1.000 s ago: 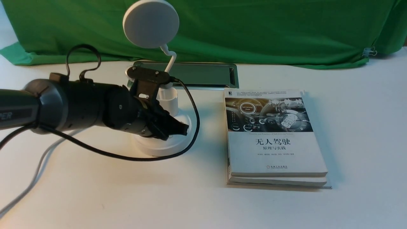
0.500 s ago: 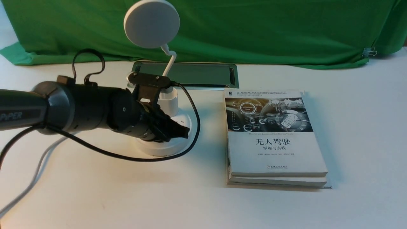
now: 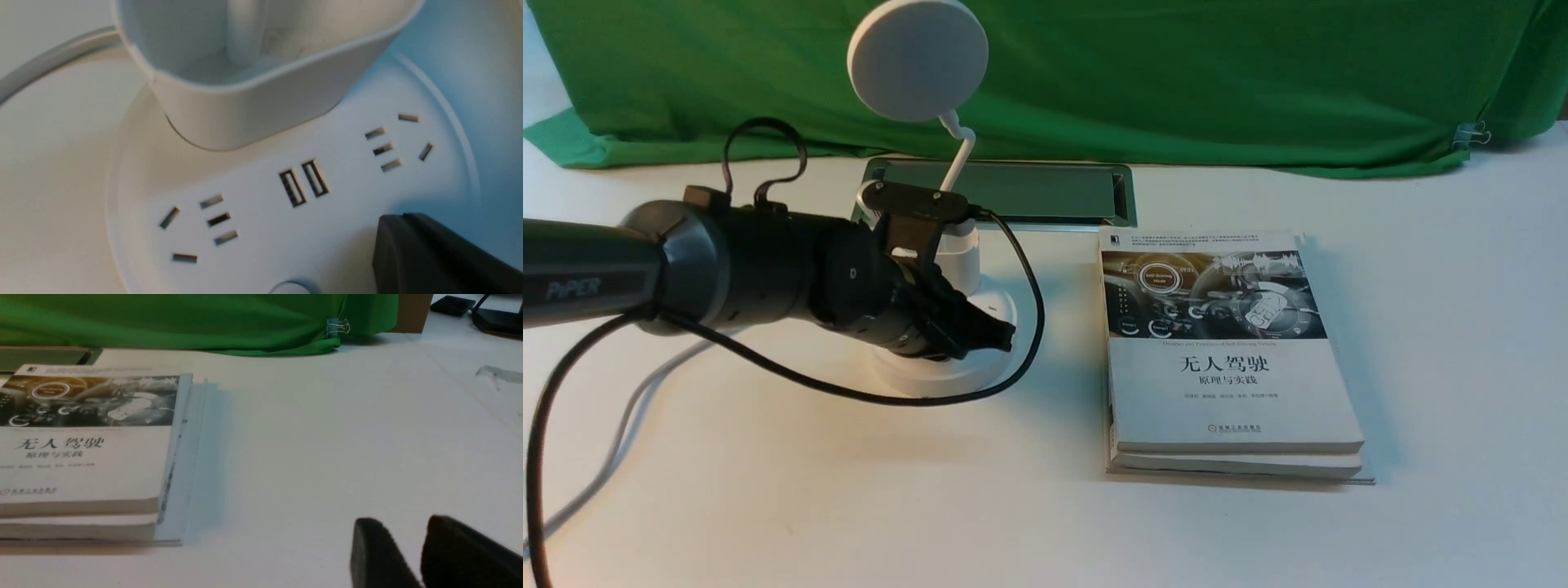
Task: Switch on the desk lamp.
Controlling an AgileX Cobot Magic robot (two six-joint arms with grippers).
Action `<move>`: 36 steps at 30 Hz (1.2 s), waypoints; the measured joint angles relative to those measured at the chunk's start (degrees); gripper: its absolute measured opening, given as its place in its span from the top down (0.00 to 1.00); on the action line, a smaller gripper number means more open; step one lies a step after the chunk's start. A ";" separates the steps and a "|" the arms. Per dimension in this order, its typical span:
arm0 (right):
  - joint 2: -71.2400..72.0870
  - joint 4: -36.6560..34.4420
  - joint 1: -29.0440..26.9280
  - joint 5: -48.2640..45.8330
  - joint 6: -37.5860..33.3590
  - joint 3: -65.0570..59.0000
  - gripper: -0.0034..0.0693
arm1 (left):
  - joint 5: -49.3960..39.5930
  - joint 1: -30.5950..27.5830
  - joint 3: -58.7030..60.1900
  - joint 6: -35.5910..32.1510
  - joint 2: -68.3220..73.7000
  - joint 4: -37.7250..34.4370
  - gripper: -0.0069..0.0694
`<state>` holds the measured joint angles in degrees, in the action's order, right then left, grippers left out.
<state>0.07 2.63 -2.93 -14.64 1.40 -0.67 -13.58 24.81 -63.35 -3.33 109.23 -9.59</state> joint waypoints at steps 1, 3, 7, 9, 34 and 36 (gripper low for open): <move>0.00 0.00 0.00 0.00 0.00 0.00 0.62 | 0.00 0.00 -0.06 0.27 0.06 0.50 0.90; 0.00 0.00 0.00 0.00 0.00 0.00 0.62 | -0.17 0.07 -0.27 2.35 0.27 2.75 0.90; 0.00 0.00 0.00 0.00 0.00 0.00 0.62 | 0.92 0.07 -0.76 6.86 1.08 8.02 0.90; 0.00 0.00 0.00 0.00 0.00 0.00 0.62 | 1.22 0.07 -0.76 7.57 1.11 8.92 0.90; 0.00 0.00 0.00 0.00 0.00 0.00 0.62 | -15.79 0.07 12.71 3.33 -21.58 -1.00 0.90; 0.00 0.00 0.00 0.00 0.00 0.00 0.62 | -15.38 0.07 16.40 -0.58 -28.07 -5.45 0.89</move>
<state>0.07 2.63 -2.93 -14.64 1.40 -0.67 -28.95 24.87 -46.95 -3.91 81.17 -15.04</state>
